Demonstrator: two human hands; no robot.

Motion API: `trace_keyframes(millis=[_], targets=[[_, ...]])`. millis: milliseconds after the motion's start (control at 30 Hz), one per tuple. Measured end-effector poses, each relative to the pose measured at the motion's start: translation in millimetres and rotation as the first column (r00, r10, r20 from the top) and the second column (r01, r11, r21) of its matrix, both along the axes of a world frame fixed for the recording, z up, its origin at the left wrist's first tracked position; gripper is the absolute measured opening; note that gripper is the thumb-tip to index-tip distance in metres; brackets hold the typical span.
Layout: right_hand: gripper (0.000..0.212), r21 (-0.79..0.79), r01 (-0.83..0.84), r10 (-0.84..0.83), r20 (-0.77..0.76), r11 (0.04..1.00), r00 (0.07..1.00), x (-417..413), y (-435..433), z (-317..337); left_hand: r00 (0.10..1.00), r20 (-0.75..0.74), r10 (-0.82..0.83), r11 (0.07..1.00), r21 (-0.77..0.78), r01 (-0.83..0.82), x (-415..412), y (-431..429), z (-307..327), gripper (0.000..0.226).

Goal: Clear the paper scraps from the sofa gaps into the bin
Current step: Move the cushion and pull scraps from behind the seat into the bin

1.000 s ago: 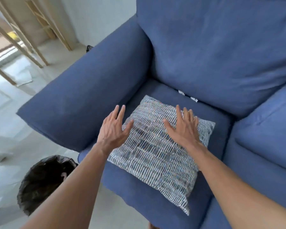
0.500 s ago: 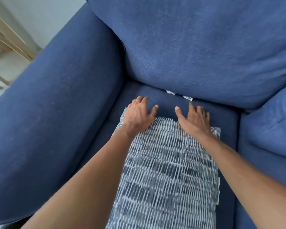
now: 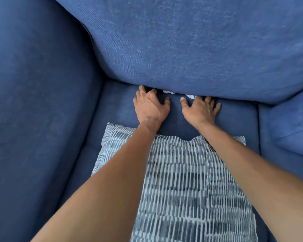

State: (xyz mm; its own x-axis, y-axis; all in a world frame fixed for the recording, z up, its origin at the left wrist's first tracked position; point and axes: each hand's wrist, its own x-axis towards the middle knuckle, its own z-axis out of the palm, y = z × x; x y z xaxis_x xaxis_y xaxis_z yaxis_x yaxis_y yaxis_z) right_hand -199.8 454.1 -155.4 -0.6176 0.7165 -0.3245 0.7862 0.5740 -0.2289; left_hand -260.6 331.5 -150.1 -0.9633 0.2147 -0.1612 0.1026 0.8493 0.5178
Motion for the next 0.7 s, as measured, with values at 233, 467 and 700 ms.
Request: trace_keyframes(millis=[233,467,700], targets=[[0.059,-0.004,0.284,-0.278,-0.209,0.959,0.938,-13,7,-21,0.962,0.001,0.272,0.959,0.089,-0.271,-7,27,-15,0.052],[0.037,-0.063,0.384,-0.386,-0.275,0.921,0.881,-13,10,-25,0.955,0.064,0.288,0.949,0.115,-0.294,-12,30,-21,0.048],[0.041,-0.139,0.377,-0.401,-0.255,0.916,0.88,-13,20,-18,0.962,0.115,0.248,0.939,0.214,-0.268,-10,23,-15,0.039]])
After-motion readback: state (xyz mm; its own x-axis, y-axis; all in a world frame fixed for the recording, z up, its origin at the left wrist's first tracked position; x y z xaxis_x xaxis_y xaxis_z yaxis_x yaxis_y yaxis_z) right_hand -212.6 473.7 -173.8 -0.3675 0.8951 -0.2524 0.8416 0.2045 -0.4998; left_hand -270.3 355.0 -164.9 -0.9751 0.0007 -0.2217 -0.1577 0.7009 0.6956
